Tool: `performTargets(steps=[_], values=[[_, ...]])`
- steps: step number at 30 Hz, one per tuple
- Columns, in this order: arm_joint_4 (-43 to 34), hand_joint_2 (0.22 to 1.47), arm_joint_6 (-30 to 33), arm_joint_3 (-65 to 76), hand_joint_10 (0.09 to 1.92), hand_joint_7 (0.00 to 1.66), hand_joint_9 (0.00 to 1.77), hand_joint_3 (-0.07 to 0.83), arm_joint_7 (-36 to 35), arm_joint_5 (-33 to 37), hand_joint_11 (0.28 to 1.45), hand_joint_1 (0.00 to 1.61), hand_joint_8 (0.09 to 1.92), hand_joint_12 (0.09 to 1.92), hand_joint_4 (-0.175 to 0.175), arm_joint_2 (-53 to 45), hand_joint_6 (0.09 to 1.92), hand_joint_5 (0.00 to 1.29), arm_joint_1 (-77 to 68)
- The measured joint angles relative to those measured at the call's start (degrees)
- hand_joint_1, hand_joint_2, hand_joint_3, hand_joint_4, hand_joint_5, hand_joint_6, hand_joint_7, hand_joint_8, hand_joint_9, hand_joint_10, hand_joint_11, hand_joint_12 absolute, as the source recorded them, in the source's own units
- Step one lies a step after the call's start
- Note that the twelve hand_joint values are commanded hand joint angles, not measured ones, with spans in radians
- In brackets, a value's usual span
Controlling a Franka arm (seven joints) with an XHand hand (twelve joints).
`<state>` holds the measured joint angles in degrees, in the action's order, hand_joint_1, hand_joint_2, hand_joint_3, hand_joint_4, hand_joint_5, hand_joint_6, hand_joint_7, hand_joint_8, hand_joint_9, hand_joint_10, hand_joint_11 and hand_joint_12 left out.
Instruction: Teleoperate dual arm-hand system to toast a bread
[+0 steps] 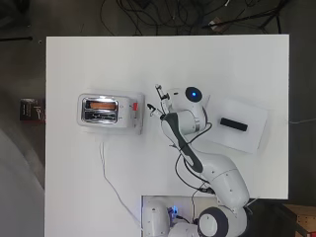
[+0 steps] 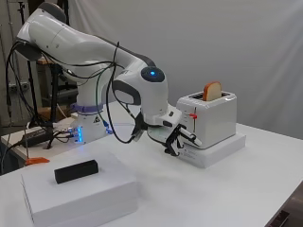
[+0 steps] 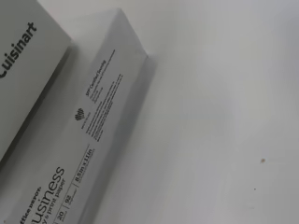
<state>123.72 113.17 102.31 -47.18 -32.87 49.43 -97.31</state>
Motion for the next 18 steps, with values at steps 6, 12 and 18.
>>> performTargets(steps=[6, 12, 18], values=[[0.0, 1.17, -1.8, -3.0, 1.92, 1.26, 1.55, 0.008, -1.9, -0.6, 1.16, 0.19, 1.92, 1.92, -0.148, -0.2, 0.09, 0.33, 4.5], [2.2, 1.16, -0.4, -9.8, 1.92, 1.17, 1.52, -0.006, 0.5, -1.1, 1.19, 0.14, 1.92, 1.92, -0.150, -0.1, 0.09, 0.27, 6.7], [2.5, 1.13, 0.6, -13.3, 1.92, 1.20, 1.57, -0.006, 2.2, -0.9, 1.23, 0.17, 1.92, 1.92, -0.148, 0.2, 0.09, 0.26, 4.1]])
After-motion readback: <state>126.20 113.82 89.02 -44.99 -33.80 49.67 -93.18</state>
